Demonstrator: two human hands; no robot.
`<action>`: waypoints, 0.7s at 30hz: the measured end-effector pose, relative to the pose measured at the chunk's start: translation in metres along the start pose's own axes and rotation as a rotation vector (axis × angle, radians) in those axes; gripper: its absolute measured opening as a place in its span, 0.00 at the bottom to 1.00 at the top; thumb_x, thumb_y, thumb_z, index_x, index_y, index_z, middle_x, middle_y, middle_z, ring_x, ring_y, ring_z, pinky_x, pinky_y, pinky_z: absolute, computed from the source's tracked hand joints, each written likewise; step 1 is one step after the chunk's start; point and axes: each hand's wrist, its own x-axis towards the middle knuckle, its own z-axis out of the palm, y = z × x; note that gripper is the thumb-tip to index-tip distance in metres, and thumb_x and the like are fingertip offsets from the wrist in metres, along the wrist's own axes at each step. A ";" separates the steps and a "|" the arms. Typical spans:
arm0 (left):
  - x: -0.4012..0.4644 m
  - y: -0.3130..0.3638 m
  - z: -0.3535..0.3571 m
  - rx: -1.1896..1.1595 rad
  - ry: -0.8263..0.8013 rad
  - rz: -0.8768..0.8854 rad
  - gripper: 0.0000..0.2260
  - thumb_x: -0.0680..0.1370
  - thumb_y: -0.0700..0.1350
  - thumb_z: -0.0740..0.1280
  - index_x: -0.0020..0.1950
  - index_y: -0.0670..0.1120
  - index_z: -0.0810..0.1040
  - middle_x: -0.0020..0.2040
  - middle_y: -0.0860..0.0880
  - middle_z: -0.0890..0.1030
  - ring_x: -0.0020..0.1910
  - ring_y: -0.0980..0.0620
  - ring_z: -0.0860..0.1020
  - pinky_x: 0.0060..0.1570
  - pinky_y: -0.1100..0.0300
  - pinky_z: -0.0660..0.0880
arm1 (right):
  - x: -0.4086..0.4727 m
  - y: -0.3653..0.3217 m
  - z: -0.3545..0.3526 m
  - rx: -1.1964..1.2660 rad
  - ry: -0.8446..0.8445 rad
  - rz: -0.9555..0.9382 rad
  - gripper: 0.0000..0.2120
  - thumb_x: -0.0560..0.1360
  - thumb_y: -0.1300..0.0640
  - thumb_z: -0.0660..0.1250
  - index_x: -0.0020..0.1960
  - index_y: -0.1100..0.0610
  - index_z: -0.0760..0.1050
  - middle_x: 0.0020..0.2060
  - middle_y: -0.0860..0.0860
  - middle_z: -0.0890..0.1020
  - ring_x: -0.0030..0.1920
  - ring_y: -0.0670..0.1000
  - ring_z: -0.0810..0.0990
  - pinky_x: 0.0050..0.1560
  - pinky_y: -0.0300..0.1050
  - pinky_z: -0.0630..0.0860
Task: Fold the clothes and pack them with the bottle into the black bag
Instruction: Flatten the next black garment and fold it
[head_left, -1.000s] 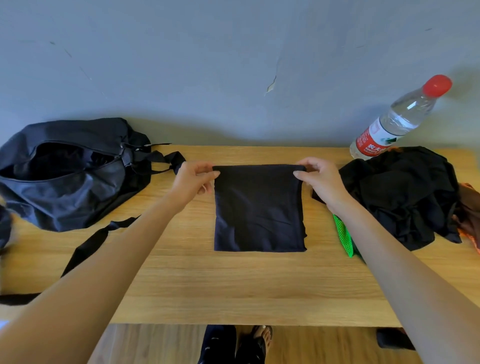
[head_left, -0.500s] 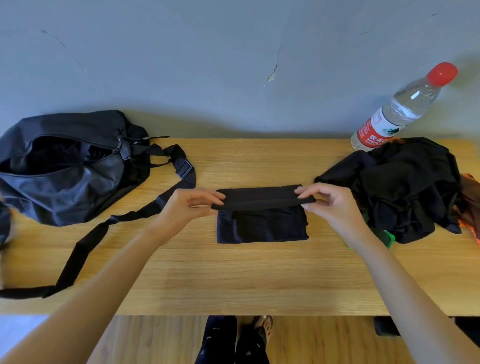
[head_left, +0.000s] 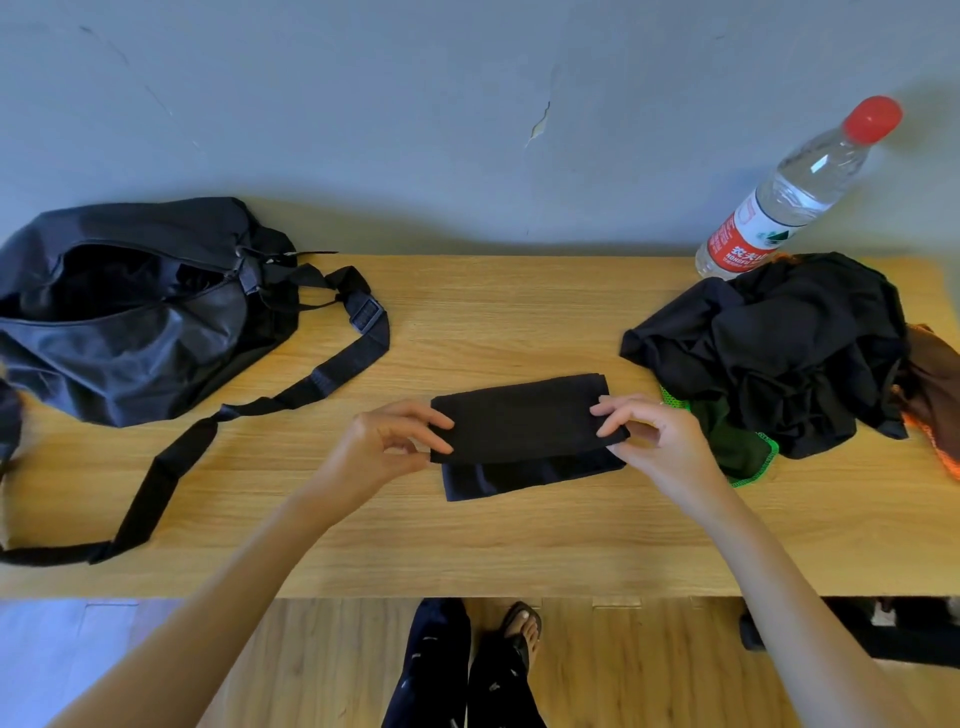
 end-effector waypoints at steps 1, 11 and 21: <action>-0.002 -0.002 0.004 0.027 -0.012 -0.001 0.14 0.72 0.30 0.68 0.45 0.49 0.84 0.56 0.59 0.78 0.55 0.56 0.76 0.51 0.62 0.76 | -0.002 0.002 0.001 -0.028 -0.003 0.000 0.17 0.68 0.76 0.67 0.40 0.54 0.80 0.52 0.45 0.81 0.60 0.39 0.75 0.57 0.31 0.71; -0.021 -0.009 0.029 0.108 -0.038 0.051 0.11 0.73 0.37 0.71 0.45 0.54 0.83 0.56 0.59 0.77 0.51 0.55 0.77 0.50 0.65 0.74 | -0.013 0.014 -0.001 -0.290 0.043 -0.071 0.16 0.68 0.76 0.66 0.38 0.54 0.77 0.52 0.40 0.79 0.63 0.40 0.70 0.63 0.25 0.59; -0.016 -0.004 0.044 0.181 0.331 0.006 0.12 0.74 0.41 0.70 0.54 0.53 0.77 0.51 0.60 0.75 0.50 0.61 0.71 0.49 0.71 0.67 | -0.003 0.007 0.008 -0.207 0.194 -0.050 0.12 0.75 0.67 0.63 0.53 0.52 0.76 0.53 0.46 0.76 0.59 0.46 0.72 0.61 0.43 0.68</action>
